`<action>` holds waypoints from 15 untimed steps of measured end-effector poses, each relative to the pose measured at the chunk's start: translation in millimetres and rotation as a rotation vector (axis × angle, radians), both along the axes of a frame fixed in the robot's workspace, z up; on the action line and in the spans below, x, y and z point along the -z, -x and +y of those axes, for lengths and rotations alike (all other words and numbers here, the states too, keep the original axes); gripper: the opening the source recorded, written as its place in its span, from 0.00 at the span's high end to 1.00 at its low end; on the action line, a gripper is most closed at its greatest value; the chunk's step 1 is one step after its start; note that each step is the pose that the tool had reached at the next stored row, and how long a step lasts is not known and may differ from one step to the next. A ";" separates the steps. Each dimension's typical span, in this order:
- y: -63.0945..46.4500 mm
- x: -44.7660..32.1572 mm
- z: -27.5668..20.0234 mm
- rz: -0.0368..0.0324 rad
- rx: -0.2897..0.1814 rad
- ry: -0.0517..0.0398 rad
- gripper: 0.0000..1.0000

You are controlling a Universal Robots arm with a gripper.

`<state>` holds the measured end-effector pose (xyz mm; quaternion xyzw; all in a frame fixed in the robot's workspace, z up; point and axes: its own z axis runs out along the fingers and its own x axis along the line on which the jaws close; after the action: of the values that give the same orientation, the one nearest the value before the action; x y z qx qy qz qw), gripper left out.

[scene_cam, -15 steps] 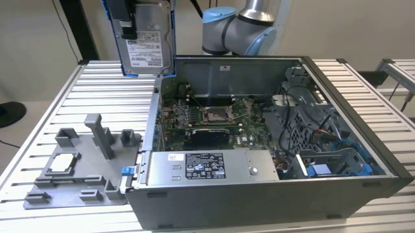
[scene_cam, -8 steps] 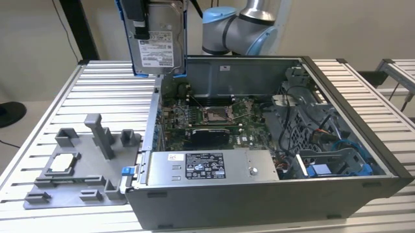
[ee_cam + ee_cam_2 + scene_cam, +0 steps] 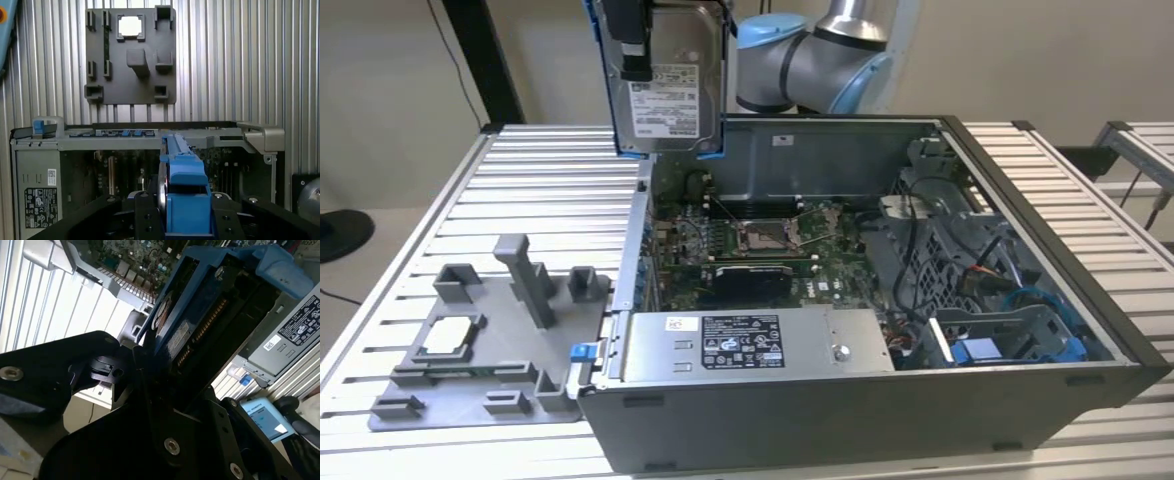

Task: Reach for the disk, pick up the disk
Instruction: 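Pick up the disk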

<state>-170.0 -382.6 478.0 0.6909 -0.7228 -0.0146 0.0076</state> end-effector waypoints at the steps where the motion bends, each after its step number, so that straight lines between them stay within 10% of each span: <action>1: -2.6 0.0 0.0 0.0000 0.000 0.0000 1.00; 15: -39.5 0.0 -0.2 0.0001 0.000 0.0001 1.00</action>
<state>-130.4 -382.8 478.1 0.6909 -0.7228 -0.0146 0.0077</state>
